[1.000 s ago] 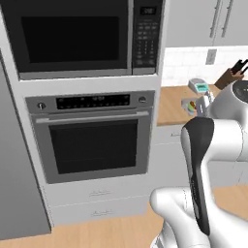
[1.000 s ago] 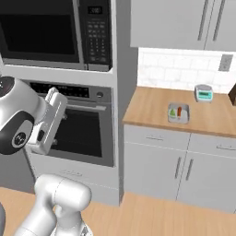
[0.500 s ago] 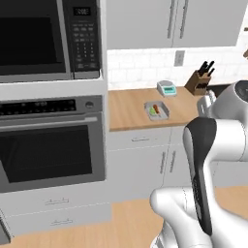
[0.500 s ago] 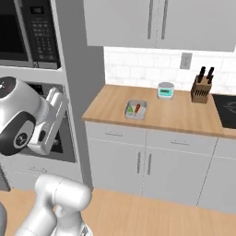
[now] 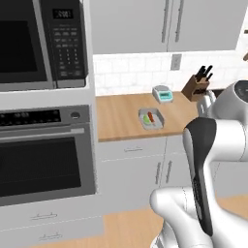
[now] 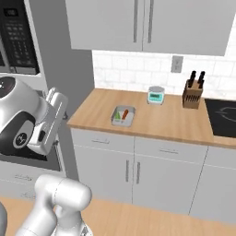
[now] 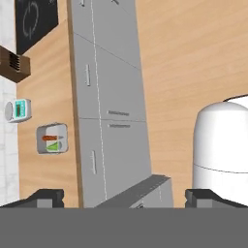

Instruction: Take the meat container that has the chicken drumstick and place it on the second highest rack of the freezer. Then take the vegetable container that has the carrot and lemon wedge and place it on the highest rack of the freezer.

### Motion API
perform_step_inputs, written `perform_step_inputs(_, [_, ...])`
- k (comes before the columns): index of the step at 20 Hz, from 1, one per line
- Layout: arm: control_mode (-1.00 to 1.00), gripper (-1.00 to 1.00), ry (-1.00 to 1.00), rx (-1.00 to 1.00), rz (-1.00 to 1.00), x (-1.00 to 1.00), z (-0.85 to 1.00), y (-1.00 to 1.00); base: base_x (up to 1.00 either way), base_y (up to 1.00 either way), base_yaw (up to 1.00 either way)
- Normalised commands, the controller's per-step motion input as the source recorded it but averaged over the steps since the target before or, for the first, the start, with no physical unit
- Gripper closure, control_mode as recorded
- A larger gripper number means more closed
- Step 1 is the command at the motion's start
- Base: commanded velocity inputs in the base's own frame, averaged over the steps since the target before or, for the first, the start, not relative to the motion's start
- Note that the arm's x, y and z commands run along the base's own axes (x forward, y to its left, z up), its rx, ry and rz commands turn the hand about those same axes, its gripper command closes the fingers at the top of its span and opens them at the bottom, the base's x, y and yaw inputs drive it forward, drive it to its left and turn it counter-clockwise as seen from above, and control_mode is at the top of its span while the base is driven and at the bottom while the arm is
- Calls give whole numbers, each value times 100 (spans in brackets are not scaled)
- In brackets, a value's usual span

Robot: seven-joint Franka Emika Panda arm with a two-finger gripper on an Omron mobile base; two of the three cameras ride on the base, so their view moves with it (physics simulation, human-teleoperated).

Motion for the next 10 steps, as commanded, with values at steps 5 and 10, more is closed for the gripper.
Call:
perform_step_inputs(5, [100,-100,0,0,0,0,0,0,61,-32,0])
perform_step_inputs(10, [100,-100,0,0,0,0,0,0,66,-29,2])
